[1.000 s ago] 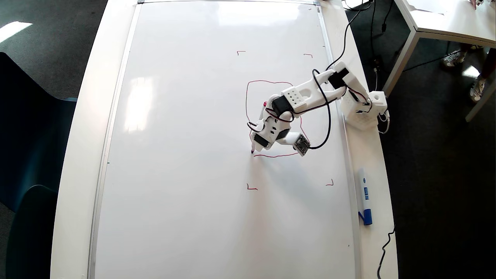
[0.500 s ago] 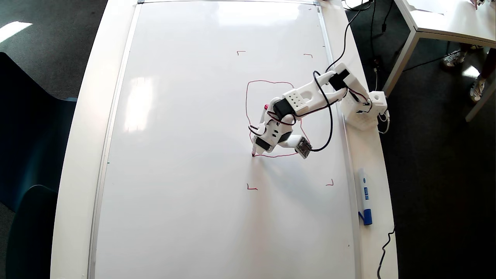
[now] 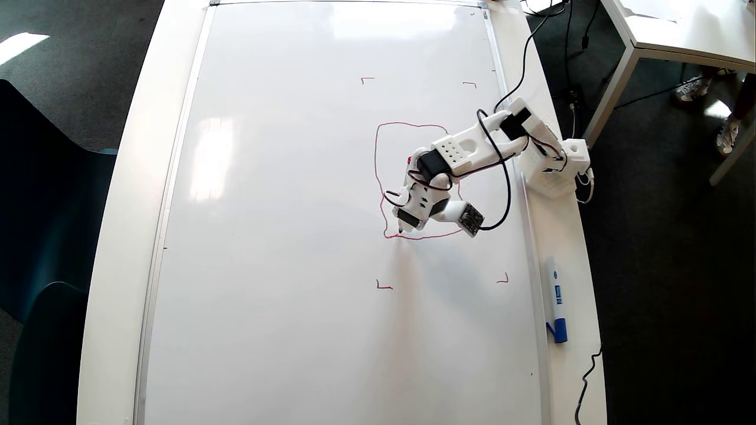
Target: Draw on a whiteboard a robot head using a pen attached to the gripper
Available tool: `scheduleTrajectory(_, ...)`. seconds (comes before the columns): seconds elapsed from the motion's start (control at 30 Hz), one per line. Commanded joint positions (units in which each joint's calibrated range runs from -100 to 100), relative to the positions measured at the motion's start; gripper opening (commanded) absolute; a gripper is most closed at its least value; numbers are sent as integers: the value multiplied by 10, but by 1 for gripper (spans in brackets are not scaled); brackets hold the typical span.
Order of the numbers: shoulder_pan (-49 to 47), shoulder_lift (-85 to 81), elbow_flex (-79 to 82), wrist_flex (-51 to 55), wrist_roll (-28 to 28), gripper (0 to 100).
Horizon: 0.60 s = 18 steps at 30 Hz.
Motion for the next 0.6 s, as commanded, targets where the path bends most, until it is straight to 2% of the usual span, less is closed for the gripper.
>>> scheduleTrajectory(0.0, 13, -72, -11, 53, 3, 1)
scheduleTrajectory(0.27, 31, -102, -11, 90, 25, 1)
scheduleTrajectory(0.57, 44, -101, 49, 82, 36, 1)
